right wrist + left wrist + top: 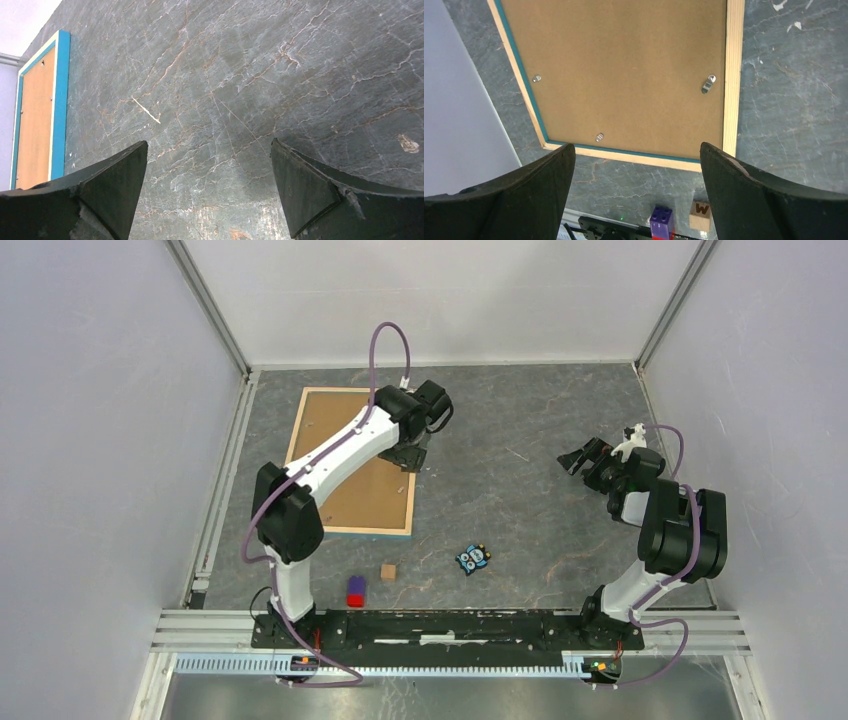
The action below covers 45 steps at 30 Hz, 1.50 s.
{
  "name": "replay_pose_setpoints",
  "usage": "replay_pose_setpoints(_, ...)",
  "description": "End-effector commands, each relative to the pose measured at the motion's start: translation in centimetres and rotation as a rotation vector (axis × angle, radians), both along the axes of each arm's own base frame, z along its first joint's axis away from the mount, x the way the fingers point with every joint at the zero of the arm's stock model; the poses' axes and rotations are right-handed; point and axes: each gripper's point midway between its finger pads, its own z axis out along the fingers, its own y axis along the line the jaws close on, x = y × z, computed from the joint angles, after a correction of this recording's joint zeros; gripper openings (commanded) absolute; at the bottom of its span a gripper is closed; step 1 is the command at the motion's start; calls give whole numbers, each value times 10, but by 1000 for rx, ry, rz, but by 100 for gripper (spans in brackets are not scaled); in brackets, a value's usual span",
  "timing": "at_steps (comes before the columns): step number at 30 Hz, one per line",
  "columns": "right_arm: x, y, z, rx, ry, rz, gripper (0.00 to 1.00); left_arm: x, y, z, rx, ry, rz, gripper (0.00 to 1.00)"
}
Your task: Put the photo into the frame
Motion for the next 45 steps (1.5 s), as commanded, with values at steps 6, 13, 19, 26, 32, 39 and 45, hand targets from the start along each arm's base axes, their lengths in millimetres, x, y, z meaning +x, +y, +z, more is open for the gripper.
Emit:
replay_pose_setpoints(6, -2, -1, -1, -52, 18, -8, 98, 14, 17, 39, -425, -94, 51, 100)
replay_pose_setpoints(13, 6, 22, 5, -83, 1, 55, 98, 55, 115, 38, -863, -320, 454, 100)
replay_pose_setpoints(19, 15, 64, 23, -74, -38, 145, 98, 71, 224, -7, -844, -478, 795, 100)
replay_pose_setpoints(26, 23, 143, 43, -94, -73, 308, 98, 87, 267, -72, -961, -412, 921, 100)
replay_pose_setpoints(32, 25, 203, 55, -126, -98, 429, 98, 95, 266, -101, -954, -302, 881, 100)
replay_pose_setpoints(39, 25, 239, 54, -203, -91, 490, 98, 89, 248, -122, -1036, -210, 892, 99)
replay_pose_setpoints(45, 26, 235, 45, -245, -63, 479, 98, 82, 203, -129, -1224, -113, 888, 90)
